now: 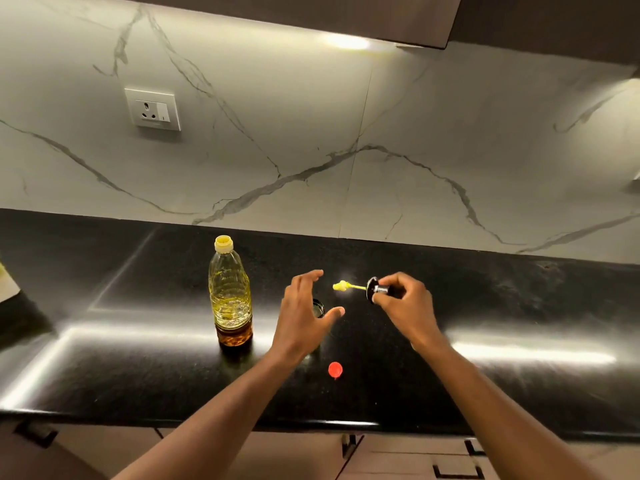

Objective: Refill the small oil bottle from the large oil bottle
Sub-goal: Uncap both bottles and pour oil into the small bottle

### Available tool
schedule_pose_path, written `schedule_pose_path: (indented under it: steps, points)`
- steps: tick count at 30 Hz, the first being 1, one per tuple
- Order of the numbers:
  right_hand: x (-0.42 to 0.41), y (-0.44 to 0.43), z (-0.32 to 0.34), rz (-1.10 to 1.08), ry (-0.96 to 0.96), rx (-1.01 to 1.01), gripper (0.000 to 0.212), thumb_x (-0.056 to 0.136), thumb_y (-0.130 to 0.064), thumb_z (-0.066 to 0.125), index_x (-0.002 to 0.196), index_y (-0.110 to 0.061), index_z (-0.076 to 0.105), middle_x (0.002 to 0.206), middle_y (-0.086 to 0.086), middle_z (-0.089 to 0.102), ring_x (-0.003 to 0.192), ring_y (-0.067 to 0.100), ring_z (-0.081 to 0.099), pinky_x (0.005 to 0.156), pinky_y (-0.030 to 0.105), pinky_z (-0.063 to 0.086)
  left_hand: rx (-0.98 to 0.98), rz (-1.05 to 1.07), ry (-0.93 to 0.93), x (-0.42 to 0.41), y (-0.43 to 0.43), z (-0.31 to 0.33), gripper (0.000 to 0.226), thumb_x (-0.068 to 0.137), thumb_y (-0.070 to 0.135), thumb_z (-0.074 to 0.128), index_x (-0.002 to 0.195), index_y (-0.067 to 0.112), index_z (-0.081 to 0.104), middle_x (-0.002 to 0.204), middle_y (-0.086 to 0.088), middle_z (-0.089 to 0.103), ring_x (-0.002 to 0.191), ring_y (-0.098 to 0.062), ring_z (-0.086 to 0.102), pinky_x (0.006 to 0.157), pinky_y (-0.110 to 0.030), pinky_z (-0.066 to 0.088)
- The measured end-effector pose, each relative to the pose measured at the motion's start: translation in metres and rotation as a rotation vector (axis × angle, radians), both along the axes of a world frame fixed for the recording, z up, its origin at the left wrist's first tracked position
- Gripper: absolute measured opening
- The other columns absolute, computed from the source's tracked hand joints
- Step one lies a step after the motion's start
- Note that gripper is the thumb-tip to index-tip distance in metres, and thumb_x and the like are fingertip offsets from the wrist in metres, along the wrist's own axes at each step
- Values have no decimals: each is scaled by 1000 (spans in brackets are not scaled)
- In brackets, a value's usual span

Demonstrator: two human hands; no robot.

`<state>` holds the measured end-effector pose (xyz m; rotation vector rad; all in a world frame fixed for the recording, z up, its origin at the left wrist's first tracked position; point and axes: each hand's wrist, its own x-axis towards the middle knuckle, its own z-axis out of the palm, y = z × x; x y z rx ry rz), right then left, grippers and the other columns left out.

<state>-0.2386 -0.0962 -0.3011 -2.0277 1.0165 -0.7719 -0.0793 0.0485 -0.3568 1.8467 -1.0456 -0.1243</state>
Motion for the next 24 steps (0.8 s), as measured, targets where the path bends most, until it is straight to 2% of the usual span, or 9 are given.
schedule_pose_path:
  steps: [4, 8, 10, 14, 18, 20, 24]
  points:
    - [-7, 3, -69, -121, -16, 78, 17, 78, -6, 83, 86, -16, 72, 84, -1, 74, 82, 16, 70, 75, 30, 52, 64, -82, -126, -18, -2, -6, 72, 89, 36, 79, 151, 26, 43, 146, 7, 48, 133, -15, 46, 113, -33, 42]
    - [-15, 15, -116, -176, -15, 120, 18, 79, -8, 82, 83, -17, 67, 88, 3, 70, 81, 17, 66, 71, 27, 47, 141, -139, -245, -32, 4, -18, 65, 92, 33, 73, 150, 26, 44, 147, 5, 49, 135, -17, 45, 115, -33, 39]
    - [-17, 19, -127, -190, -1, 119, 18, 82, -7, 80, 86, -15, 65, 91, 4, 66, 83, 17, 64, 72, 26, 48, 175, -152, -252, -37, 10, -24, 64, 94, 33, 70, 151, 26, 43, 149, 5, 48, 137, -16, 43, 116, -29, 35]
    - [-23, 20, -139, -192, 64, 114, 18, 85, -7, 78, 87, -16, 63, 97, 2, 62, 89, 19, 63, 77, 33, 52, 211, -149, -244, -44, 22, -33, 63, 95, 33, 68, 151, 27, 41, 150, 6, 45, 135, -15, 43, 111, -23, 28]
    - [-27, 17, -143, -154, 136, 106, 16, 87, -5, 77, 88, -13, 63, 104, 7, 61, 88, 14, 60, 70, 19, 42, 250, -158, -230, -42, 34, -35, 65, 94, 33, 68, 152, 27, 40, 148, 6, 45, 133, -15, 44, 113, -33, 37]
    - [-26, 17, -140, -124, 157, 105, 17, 85, -6, 80, 90, -12, 65, 110, 7, 58, 91, 15, 62, 72, 17, 42, 265, -154, -224, -40, 40, -35, 67, 93, 31, 68, 153, 26, 39, 147, 5, 45, 133, -17, 44, 113, -36, 39]
    - [-23, 22, -124, -85, 134, -5, 21, 84, -16, 84, 97, -17, 67, 125, 2, 50, 106, 18, 64, 82, 26, 49, 207, -129, -213, -37, 54, -24, 68, 93, 30, 71, 152, 25, 39, 147, 3, 47, 133, -17, 45, 111, -33, 38]
